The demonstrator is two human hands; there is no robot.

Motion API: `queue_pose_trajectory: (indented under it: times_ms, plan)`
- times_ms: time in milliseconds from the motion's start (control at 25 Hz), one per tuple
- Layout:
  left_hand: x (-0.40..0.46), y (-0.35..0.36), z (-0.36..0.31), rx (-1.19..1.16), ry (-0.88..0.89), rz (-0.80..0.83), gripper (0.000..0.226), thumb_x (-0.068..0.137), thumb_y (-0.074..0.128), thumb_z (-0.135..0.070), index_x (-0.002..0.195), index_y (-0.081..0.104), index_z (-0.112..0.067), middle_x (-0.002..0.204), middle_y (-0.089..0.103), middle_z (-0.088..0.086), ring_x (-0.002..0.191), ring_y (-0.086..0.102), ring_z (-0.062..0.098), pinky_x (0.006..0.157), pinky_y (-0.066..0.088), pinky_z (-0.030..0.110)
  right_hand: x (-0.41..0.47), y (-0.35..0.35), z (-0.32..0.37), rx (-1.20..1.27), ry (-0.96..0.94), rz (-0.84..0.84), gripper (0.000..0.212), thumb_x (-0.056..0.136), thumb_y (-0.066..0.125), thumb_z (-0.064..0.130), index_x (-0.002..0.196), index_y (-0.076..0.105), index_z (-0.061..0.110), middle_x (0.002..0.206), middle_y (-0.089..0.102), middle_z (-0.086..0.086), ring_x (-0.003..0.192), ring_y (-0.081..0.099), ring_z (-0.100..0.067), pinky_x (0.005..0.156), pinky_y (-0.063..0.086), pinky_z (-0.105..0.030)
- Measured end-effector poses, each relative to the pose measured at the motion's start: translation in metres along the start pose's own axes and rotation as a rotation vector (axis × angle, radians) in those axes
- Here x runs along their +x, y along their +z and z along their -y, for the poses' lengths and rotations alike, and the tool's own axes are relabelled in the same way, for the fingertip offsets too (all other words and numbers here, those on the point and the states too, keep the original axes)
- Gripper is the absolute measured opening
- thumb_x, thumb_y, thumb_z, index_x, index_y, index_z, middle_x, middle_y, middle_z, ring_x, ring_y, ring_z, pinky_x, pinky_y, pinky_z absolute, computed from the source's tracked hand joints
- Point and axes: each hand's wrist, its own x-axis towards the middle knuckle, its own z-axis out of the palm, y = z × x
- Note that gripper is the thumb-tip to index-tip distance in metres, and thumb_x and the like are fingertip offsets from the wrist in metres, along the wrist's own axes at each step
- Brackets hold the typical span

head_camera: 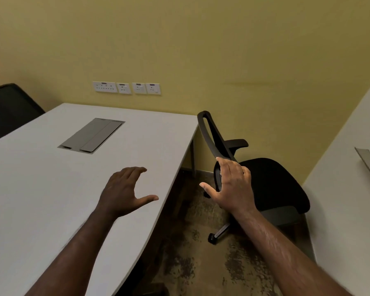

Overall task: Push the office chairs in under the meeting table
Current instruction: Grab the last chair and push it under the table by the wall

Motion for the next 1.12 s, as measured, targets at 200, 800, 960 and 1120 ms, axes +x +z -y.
queue_pose_trajectory:
  times_ms: [200,800,960,1120]
  plan:
    - [0.076,0.044,0.007,-0.057,0.103,0.066,0.084,0.07,0.048,-0.081,0.129,0.046,-0.022,0.13,0.055,-0.001,0.118,0.05,0.02,0.097,0.04,0.042,0.034,0.028,-0.026,-0.038,0.09,0.005,0.084,0.08,0.049,0.069,0.138,0.033,0.011,0.134,0.049,-0.011,0.124,0.043,-0.026,0.102,0.035,-0.048]
    - [0.273,0.172,0.013,-0.121,0.351,0.152,0.077,0.08,0.061,-0.054,0.142,0.03,-0.021,0.148,0.035,0.003,0.135,0.029,0.022,0.108,0.028,0.041,0.143,0.141,-0.041,-0.001,0.339,0.173,0.086,0.082,0.064,0.049,0.144,0.017,0.014,0.146,0.032,-0.01,0.133,0.031,-0.024,0.104,0.036,-0.036]
    - [0.304,0.196,0.004,-0.112,0.377,0.167,0.078,0.08,0.064,-0.048,0.144,0.026,-0.023,0.15,0.032,0.003,0.137,0.025,0.022,0.109,0.025,0.04,0.152,0.156,-0.044,-0.174,0.411,0.259,0.08,0.085,0.058,0.052,0.142,0.02,0.011,0.137,0.042,-0.011,0.105,0.057,-0.019,0.074,0.052,-0.028]
    - [0.325,0.212,-0.003,-0.07,0.458,0.188,0.081,0.079,0.068,-0.039,0.145,0.023,-0.027,0.155,0.023,0.002,0.142,0.013,0.022,0.112,0.016,0.039,0.153,0.157,-0.045,-0.251,0.467,0.259,0.052,0.089,0.05,0.053,0.119,0.046,0.011,0.095,0.064,-0.003,0.069,0.063,-0.013,0.046,0.04,-0.021]
